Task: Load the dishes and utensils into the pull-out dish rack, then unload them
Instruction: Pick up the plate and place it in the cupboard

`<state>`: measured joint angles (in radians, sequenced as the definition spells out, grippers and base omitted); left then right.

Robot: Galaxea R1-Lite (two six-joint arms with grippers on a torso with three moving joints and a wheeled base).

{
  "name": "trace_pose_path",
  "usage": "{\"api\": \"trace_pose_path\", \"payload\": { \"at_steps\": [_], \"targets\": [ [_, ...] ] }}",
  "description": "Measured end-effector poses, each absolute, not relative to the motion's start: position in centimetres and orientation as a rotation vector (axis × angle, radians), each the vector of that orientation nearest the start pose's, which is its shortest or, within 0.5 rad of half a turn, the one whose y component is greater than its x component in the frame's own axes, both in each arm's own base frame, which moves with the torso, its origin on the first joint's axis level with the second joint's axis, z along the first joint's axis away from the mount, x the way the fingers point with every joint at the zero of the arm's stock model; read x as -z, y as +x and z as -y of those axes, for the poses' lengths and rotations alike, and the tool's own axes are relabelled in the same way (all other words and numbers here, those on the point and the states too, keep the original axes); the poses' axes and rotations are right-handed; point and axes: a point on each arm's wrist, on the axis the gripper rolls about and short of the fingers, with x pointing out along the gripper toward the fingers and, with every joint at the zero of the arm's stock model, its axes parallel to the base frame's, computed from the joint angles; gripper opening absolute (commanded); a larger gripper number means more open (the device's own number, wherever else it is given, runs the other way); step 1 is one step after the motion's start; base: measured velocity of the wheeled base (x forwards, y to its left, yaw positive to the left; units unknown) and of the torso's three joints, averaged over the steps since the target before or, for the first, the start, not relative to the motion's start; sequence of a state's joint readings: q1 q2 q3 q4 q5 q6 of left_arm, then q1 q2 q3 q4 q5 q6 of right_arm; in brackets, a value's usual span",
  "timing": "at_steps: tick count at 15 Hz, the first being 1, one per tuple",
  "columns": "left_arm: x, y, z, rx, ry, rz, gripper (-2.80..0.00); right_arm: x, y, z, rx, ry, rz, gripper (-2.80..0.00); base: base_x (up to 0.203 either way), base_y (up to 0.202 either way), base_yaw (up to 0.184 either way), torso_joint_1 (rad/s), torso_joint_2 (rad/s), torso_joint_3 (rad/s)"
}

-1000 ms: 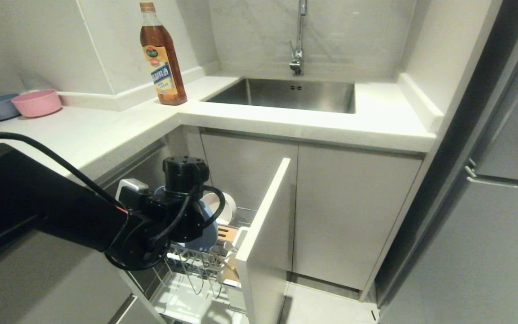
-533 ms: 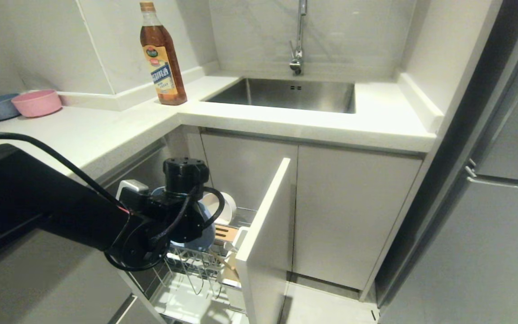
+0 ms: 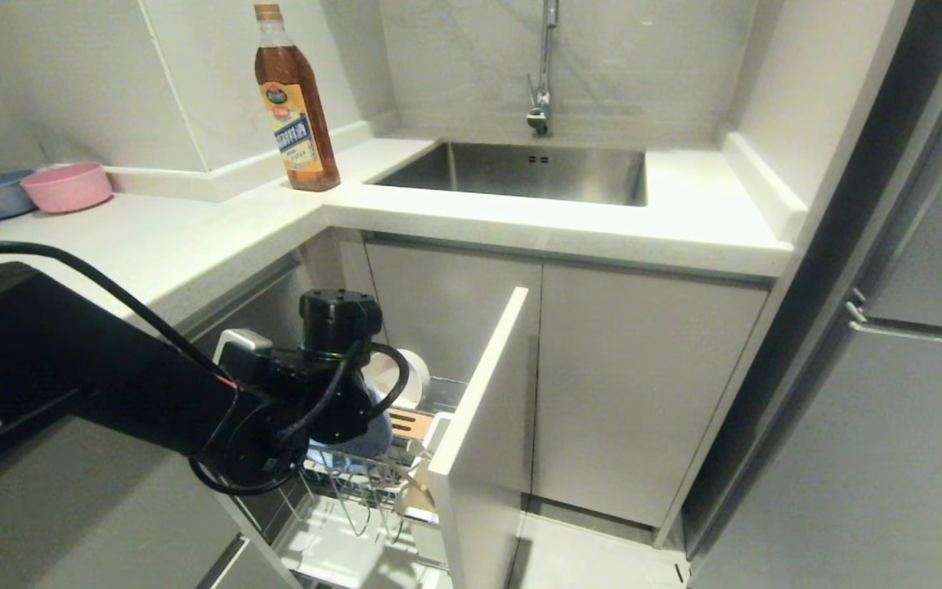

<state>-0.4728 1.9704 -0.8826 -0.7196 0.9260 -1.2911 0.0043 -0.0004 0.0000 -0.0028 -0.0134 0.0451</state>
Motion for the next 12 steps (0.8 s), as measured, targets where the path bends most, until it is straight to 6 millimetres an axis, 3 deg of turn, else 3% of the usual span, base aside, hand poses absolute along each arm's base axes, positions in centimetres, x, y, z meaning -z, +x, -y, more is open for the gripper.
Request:
{"api": "trace_pose_path", "payload": {
  "at_steps": [12],
  "targets": [
    [-12.49,31.35,14.47,-0.582,-0.943,-0.032,0.00,-7.58,-2.28,0.04,0.010,0.046,0.003,-2.80,0.000,0.000,0.000,0.000,0.00,0.000]
  ]
}}
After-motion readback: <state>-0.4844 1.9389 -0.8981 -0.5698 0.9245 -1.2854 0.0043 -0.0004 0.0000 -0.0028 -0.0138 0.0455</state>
